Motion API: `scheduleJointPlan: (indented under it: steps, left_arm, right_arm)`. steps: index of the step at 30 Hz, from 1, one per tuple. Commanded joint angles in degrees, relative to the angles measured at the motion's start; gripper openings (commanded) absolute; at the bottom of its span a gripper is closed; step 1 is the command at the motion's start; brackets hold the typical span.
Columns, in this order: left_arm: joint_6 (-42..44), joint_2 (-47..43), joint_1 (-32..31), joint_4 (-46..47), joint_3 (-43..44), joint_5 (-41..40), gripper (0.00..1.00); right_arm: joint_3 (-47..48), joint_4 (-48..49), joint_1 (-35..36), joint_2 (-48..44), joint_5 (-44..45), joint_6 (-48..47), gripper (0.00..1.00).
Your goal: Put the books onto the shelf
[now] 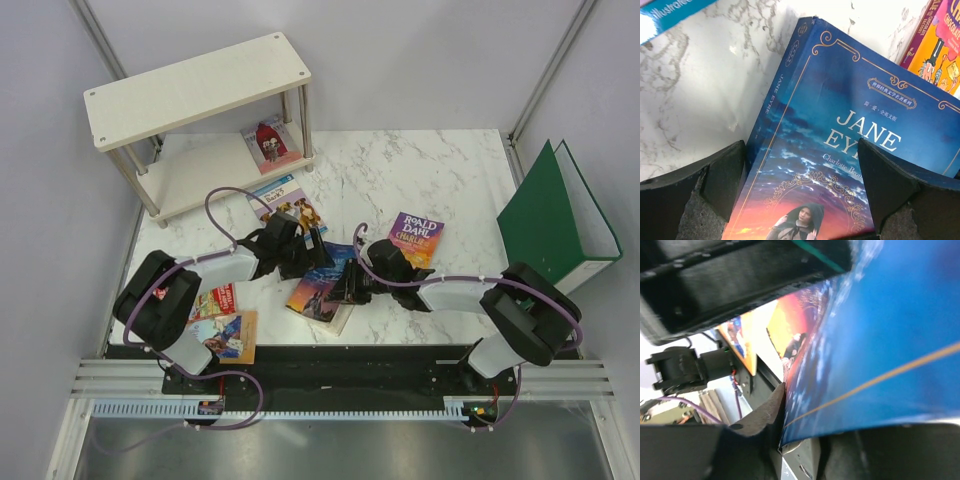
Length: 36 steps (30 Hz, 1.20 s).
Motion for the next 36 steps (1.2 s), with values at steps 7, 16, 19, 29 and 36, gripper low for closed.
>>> scheduleJointPlan:
  steps: [7, 16, 19, 29, 36]
  left_arm:
    - [4.2, -4.9, -2.9, -7.9, -0.9, 0.2, 1.0]
    - [7.8, -24.6, -2.8, -9.7, -6.8, -6.3, 1.0]
    - [8.6, -27.9, -2.7, -7.4, -9.2, -4.6, 1.0]
    - [6.4, -37.2, -2.5, 3.8, -18.6, -2.6, 1.0]
    - [2.7, -40.8, -2.5, 15.7, -24.4, 1.2, 1.0]
  right_arm:
    - [0.5, -1.6, 0.3, -2.2, 5.8, -5.9, 0.0]
    - [4.4, -5.3, -0.9, -10.3, 1.7, -19.9, 0.0]
    - [5.7, -5.5, -2.2, -12.5, -1.9, -21.3, 0.0]
    - [8.7, 0.5, -9.3, -17.6, -14.0, -17.2, 0.0]
    - [7.3, 7.9, -10.9, -16.9, -19.2, -12.2, 0.0]
